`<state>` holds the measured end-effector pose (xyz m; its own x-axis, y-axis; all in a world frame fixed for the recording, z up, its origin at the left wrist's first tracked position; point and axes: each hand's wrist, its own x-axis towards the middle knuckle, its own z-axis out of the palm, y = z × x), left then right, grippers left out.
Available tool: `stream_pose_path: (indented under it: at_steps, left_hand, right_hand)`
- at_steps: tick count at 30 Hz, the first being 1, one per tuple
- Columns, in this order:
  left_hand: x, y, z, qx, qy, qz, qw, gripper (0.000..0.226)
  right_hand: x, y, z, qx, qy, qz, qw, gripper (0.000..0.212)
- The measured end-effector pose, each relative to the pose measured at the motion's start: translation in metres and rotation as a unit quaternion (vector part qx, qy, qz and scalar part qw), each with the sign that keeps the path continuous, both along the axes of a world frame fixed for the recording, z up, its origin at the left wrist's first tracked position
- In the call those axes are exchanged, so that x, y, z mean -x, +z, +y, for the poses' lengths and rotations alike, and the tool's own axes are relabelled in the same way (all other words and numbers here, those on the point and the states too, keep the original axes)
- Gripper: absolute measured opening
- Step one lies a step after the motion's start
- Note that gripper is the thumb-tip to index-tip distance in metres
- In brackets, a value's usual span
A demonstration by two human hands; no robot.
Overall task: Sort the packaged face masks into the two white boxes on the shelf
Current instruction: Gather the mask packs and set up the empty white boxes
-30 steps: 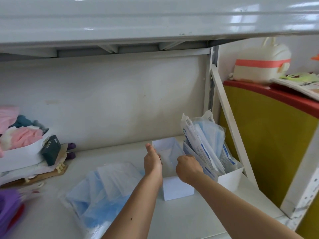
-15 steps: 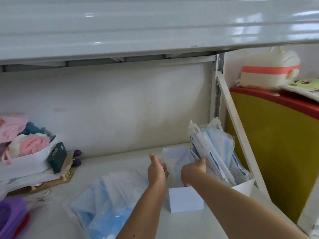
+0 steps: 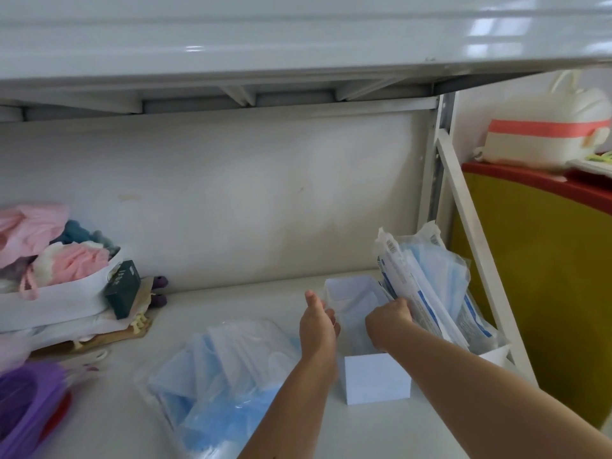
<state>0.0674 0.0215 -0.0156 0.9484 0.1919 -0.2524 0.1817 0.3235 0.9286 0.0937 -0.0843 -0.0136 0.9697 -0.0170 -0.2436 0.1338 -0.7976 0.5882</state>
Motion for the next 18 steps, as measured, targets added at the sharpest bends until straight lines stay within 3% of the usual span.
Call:
stream_pose_path:
  at_steps: [7,10,14,18]
  left_hand:
    - [0.005,0.011,0.002,0.062,-0.001,0.02,0.998,0.06]
    - [0.009,0.023,0.014,0.087,0.024,0.011,0.996,0.058]
    - [0.013,0.042,0.042,0.108,0.055,-0.019,0.993,0.056]
    - [0.019,0.051,0.077,0.102,0.094,-0.033,0.99,0.053]
  right_hand:
    - [0.013,0.021,0.014,-0.03,0.016,-0.087,0.996,0.038]
    - [0.018,0.042,0.03,-0.096,0.044,-0.137,0.985,0.031]
    - [0.033,0.067,0.057,-0.27,0.132,-0.192,0.934,0.03]
    - [0.05,0.068,0.097,-0.338,0.232,-0.199,0.89,0.038]
